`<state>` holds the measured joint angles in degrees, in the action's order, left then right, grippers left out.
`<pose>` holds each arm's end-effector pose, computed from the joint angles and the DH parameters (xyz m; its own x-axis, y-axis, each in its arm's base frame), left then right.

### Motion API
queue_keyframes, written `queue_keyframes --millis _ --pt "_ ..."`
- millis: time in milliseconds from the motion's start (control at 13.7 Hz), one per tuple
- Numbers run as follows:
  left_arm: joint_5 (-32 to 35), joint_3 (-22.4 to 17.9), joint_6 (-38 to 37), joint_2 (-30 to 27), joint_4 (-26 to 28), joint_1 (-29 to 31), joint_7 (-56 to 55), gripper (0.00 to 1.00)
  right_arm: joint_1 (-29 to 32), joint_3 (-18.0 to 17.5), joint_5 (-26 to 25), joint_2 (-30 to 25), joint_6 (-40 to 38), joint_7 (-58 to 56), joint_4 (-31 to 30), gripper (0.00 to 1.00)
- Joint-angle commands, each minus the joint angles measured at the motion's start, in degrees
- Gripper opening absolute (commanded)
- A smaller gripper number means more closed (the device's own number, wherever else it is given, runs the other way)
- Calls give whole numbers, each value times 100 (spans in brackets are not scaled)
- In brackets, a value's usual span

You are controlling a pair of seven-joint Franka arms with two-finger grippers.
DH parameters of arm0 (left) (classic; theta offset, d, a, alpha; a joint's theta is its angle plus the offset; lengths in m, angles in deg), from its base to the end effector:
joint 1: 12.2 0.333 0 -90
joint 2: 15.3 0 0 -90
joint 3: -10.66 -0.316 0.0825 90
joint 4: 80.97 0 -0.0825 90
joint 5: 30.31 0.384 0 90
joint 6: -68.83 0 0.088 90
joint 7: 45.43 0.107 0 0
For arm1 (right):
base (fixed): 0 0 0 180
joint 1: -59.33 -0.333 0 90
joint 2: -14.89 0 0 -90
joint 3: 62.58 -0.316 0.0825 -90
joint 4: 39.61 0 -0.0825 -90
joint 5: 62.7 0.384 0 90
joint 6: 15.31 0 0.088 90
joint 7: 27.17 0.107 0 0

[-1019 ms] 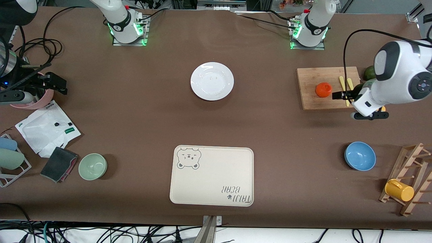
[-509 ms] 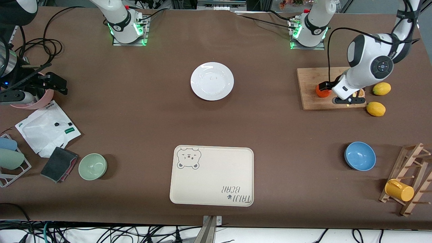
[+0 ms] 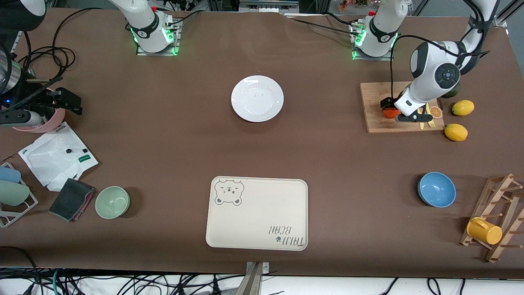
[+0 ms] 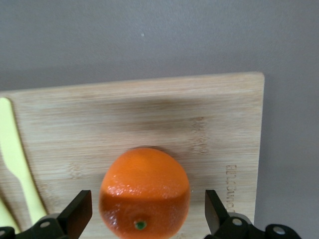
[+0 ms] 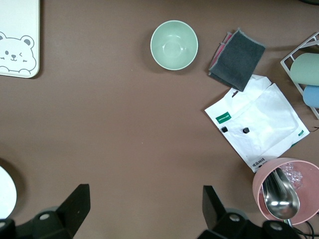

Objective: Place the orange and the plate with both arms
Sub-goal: 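Close the left gripper on the orange and lift it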

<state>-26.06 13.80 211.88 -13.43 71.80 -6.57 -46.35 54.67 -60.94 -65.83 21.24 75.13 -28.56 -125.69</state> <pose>0.3961 0.0166 0.2120 0.9796 -0.0010 -0.2012 -0.0078 -0.9994 -0.0332 0.5878 0.0261 0.5943 0.9964 0.0773 -0.0361 0.0793 -0.9952 0.0569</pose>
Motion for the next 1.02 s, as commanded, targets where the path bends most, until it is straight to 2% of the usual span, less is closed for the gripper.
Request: queue_keyframes --millis 0,146,218,291,437,509,655,728,873,946 --pt "164 37 215 103 69 70 74 100 18 -6 85 33 -61 -81 118 100" --pt "173 37 232 120 69 70 74 99 18 -6 85 33 -53 -81 118 100" --pt "190 37 232 120 69 70 74 96 18 2 85 33 -61 -81 118 100" --pt "190 37 223 155 69 70 74 88 18 -6 85 33 -62 -81 118 100" --pt "190 37 223 199 60 70 83 53 18 -6 76 33 -53 -81 118 100" --pt "190 37 215 199 43 70 74 40 18 2 76 33 -61 -81 109 100" --pt "190 37 5 103 -54 70 127 33 18 -6 76 33 -53 -81 118 100" --pt "190 55 -275 24 -246 62 188 33 9 2 76 33 -61 -81 118 100" --pt "103 81 -1388 -99 -999 -8 162 33 18 -6 67 33 -62 -81 118 100" --pt "50 238 -1985 -91 -1508 -17 119 33 18 2 67 33 -62 -81 118 100"
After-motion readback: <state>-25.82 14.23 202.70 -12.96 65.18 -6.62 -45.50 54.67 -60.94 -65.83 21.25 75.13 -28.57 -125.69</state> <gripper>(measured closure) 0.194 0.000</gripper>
